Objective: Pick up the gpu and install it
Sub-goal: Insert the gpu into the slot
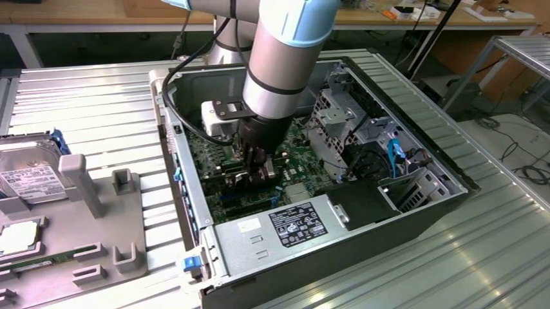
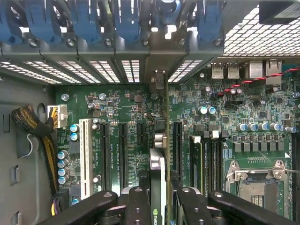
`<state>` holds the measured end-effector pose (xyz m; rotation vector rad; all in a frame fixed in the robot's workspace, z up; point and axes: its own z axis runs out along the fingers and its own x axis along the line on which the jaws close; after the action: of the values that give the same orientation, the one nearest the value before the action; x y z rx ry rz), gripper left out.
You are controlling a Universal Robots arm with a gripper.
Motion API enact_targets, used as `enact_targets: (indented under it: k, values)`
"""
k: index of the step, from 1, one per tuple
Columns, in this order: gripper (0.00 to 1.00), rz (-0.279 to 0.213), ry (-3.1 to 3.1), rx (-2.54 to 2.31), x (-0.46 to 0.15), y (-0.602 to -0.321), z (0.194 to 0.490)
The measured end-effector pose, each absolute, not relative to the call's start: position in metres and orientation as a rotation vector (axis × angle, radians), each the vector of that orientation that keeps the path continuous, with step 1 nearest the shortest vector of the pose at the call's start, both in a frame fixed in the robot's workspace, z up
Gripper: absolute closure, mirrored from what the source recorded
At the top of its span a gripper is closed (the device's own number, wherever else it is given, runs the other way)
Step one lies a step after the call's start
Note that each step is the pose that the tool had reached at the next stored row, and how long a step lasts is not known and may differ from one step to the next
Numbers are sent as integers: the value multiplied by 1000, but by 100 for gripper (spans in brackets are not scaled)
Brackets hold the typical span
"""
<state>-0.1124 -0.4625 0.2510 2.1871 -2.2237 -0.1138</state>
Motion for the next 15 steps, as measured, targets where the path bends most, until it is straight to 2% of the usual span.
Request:
enact_targets:
  k: [3,4,5,6,11,15]
  values:
    - [72,-116,-2225,2188,-112,-462,250]
    - [66,-115,-2225,2188,-112,-462,250]
    - [66,-114,-2224,2187,-112,-462,251]
    - [53,-114,-2224,2187,-112,-462,251]
    - [53,-114,-2224,2187,-112,-462,254]
    - [53,-115,-2226,2185,-112,-462,272]
